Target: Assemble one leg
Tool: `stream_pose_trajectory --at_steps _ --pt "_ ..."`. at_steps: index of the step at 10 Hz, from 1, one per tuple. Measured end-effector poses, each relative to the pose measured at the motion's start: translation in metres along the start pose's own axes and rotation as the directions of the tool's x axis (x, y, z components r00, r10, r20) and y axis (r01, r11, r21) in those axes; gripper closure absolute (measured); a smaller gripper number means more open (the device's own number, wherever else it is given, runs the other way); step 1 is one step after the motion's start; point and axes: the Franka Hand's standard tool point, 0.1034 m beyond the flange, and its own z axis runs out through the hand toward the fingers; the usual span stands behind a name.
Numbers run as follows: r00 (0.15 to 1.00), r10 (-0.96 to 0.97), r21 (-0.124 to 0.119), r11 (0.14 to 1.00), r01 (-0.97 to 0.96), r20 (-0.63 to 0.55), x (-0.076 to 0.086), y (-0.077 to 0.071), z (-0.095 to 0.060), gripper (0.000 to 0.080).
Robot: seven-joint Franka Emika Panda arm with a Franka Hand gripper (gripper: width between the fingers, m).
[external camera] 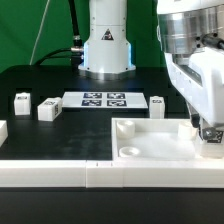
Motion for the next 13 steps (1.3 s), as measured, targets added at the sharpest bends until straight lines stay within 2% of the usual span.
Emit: stream_pose_trajectory --at_steps 2,3,4,5,6,9,12,13 --pt "1.000 -0.022 -0.003 1.000 0.022 0.001 0.000 0.000 0.000 0.0502" --pt "0.999 -0.054 -0.003 0.999 0.054 0.001 -0.001 0.000 0.000 0.0422" --pt "0.998 -0.065 0.000 0.998 0.065 0.001 -0.002 0.000 0.000 0.0422" --pt "0.990 -0.139 0.001 0.990 0.139 0.001 -0.004 0.000 0.000 0.0251" --pt "0.962 -0.274 -0.013 0.962 0.274 0.006 -0.007 0.002 0.001 0.0168" --pt "0.822 -0.570 -0.014 0.822 0.570 0.011 -0.016 0.003 0.002 0.0154" --pt "0.611 -0.791 -0.022 0.611 0.791 0.015 -0.021 0.000 0.003 0.0151" --pt "0.480 -0.877 -0.033 0.480 0.877 0.007 -0.021 -0.004 0.001 0.0151"
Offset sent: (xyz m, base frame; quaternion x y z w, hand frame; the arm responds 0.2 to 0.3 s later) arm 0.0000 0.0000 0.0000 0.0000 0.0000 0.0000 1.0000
